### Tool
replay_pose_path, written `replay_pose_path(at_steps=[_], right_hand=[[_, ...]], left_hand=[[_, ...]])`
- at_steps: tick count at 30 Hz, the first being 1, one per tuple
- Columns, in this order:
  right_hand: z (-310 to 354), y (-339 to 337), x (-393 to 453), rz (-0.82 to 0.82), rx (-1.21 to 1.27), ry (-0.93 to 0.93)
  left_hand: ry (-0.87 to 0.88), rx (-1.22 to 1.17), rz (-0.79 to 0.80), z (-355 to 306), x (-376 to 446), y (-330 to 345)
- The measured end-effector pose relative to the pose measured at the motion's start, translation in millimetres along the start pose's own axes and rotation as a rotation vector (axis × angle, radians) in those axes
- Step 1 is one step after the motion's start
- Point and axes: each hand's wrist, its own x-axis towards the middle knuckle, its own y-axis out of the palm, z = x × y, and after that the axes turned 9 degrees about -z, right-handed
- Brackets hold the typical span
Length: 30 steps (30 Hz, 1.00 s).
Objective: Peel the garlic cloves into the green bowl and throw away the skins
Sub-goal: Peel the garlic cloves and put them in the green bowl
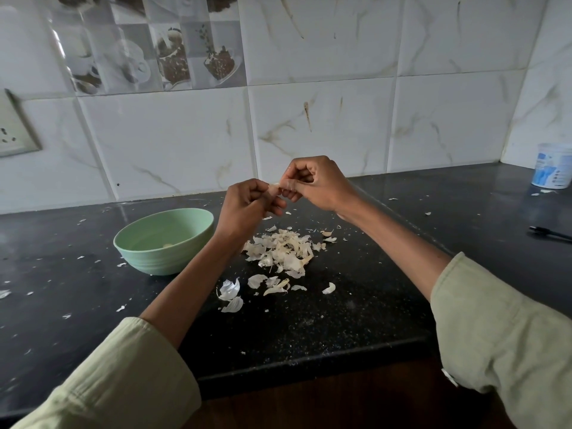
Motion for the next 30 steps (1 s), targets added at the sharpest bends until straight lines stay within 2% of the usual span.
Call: replay_pose_path(at_steps=[9,15,24,30], right_hand=[[1.1,-19.7,4.1,0.182,0.068,-0.012],[-1.0,-26.3,5.9,0.266,0.169,0.082],[-2.1,-19.4,4.8,0.27,0.21,0.221],[-0.1,-14.9,2.5,0.265,0.202,0.243]], left_hand=[[-0.05,-0.076,0.15,4.1,2.7,-4.9],[-0.061,-0.108,0.192,4.9,2.9,-5.3],[-0.022,-0.05,0.165,4.0,5.2,-6.3],[0.021,0.028,0.099,5.3,6.2,-6.4]])
